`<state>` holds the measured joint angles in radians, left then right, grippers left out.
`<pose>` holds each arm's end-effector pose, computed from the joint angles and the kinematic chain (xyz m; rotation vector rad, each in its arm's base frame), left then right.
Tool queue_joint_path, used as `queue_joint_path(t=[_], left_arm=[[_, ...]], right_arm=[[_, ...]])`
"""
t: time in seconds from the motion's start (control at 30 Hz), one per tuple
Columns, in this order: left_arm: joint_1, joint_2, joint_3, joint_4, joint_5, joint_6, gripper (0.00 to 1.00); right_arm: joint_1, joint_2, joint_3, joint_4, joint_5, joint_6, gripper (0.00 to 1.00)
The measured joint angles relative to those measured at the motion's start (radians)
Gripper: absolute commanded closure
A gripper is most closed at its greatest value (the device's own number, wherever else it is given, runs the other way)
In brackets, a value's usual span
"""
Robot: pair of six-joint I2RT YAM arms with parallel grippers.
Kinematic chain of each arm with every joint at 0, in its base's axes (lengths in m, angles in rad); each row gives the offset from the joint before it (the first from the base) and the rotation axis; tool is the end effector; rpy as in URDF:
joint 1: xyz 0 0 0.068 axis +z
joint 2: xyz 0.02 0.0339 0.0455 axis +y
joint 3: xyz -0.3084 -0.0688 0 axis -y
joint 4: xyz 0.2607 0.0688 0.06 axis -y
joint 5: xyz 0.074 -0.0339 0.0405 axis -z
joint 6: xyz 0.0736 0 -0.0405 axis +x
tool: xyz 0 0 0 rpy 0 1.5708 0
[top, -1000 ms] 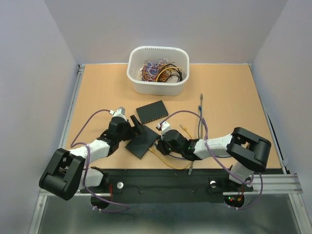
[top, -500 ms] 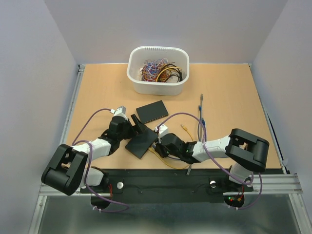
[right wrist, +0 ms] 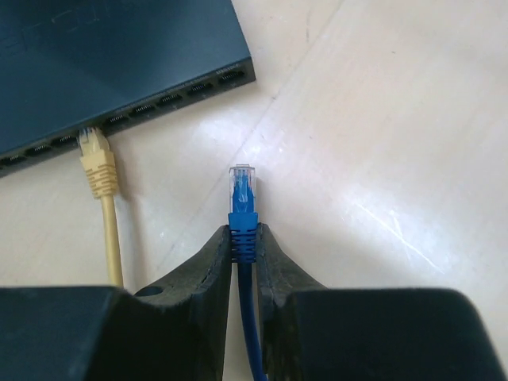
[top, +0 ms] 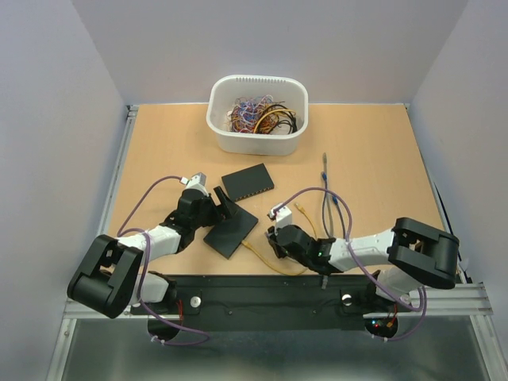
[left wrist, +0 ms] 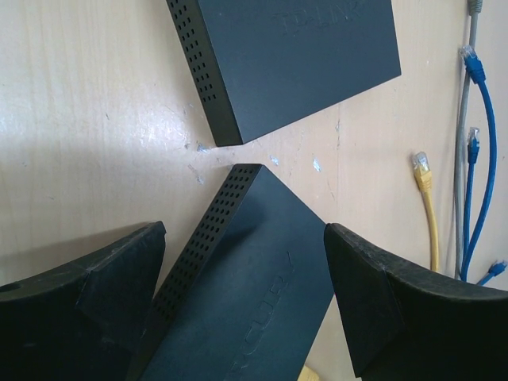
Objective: Insert the plug into the switch port
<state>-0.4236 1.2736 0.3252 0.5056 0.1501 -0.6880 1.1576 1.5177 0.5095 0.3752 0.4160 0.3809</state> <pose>0.2353 -0.1182 0.1687 -0.1789 2.1077 -0.8401 0.1507 0.2696 0.1493 -0.6048 2.0888 0.4341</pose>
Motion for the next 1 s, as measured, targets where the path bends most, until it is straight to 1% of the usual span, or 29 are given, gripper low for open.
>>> queue_joint_path(t=[0.17, 0.3, 0.53, 0.77, 1.0], left_arm=[[0.000, -0.002, 0.000, 0.000, 0.007, 0.005, 0.07], [0.000, -0.002, -0.004, 0.007, 0.008, 0.007, 0.07], [0.000, -0.001, -0.005, 0.009, 0.009, 0.007, 0.08], [0.000, 0.000, -0.008, 0.015, 0.015, 0.006, 0.08], [0.000, 0.023, -0.025, 0.082, 0.051, -0.002, 0.08]], right_arm=[[0.032, -0.099, -0.106, 0.077, 0.046, -0.012, 1.00], [0.064, -0.112, -0.148, 0.153, 0.060, -0.027, 0.99], [0.069, 0.016, -0.117, 0.234, 0.066, -0.040, 1.00], [0.070, 0.084, -0.060, 0.286, 0.066, -0.052, 0.99], [0.070, 0.130, -0.013, 0.307, 0.056, -0.066, 1.00]])
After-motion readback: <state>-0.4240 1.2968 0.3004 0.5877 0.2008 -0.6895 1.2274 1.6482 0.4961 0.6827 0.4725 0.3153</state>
